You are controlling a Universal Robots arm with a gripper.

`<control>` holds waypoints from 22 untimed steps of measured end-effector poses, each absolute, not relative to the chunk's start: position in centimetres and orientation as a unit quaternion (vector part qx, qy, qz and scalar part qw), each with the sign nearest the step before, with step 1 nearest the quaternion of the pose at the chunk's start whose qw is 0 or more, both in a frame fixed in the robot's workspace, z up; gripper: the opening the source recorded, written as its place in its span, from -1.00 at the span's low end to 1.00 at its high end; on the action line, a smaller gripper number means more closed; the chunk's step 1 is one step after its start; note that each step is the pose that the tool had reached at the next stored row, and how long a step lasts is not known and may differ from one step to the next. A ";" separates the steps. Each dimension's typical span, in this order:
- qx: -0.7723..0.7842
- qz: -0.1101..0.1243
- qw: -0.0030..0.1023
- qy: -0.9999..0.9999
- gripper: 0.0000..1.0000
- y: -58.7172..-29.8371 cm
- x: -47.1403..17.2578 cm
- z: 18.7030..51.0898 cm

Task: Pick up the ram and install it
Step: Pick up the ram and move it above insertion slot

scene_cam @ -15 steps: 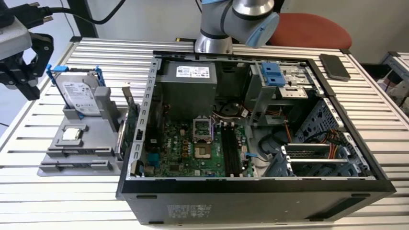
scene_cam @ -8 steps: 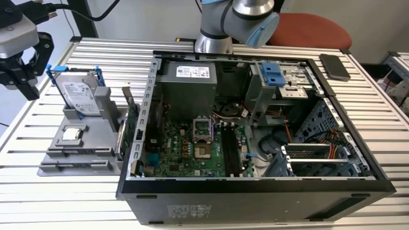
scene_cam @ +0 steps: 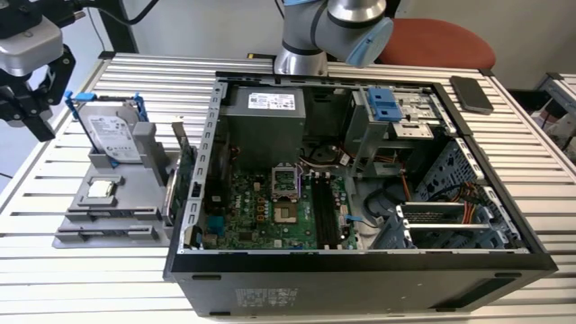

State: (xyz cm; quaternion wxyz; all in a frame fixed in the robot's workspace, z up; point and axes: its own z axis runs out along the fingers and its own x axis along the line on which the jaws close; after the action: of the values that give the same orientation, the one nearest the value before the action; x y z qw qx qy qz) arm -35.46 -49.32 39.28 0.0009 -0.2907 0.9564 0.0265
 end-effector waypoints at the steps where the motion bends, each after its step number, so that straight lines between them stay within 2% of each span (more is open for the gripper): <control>1: -0.297 0.026 0.001 0.954 -1.00 -49.3 -35.5 39.3; 22: -0.412 0.025 -0.003 0.911 -1.00 -49.3 -35.5 39.3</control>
State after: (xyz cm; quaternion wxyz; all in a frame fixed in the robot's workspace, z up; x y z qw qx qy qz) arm -35.46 -49.32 39.31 -0.0031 -0.4116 0.9110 0.0248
